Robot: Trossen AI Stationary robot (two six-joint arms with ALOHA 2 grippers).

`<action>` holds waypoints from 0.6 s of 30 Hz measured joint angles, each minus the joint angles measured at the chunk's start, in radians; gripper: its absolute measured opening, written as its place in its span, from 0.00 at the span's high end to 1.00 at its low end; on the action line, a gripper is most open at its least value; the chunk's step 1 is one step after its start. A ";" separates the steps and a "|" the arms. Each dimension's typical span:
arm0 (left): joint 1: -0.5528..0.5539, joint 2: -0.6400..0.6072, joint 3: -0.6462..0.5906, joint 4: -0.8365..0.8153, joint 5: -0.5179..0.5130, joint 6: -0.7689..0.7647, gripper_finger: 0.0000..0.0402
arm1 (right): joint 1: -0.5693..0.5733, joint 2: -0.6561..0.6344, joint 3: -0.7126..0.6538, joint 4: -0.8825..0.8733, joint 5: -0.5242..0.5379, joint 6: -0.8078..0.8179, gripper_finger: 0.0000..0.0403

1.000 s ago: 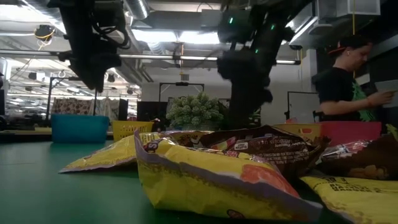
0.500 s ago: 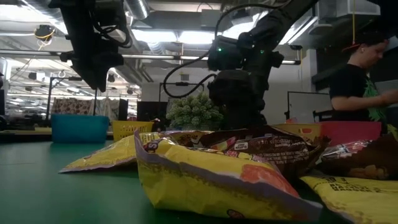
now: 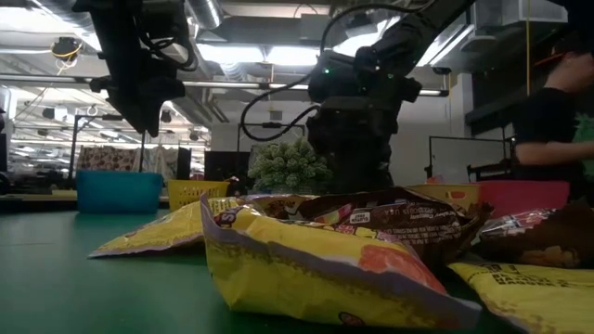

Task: Sort candy
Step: Put the red candy into the yellow bin

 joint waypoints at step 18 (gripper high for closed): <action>0.000 0.000 0.000 0.010 0.000 0.000 0.61 | 0.045 0.056 0.004 0.075 -0.003 -0.015 0.53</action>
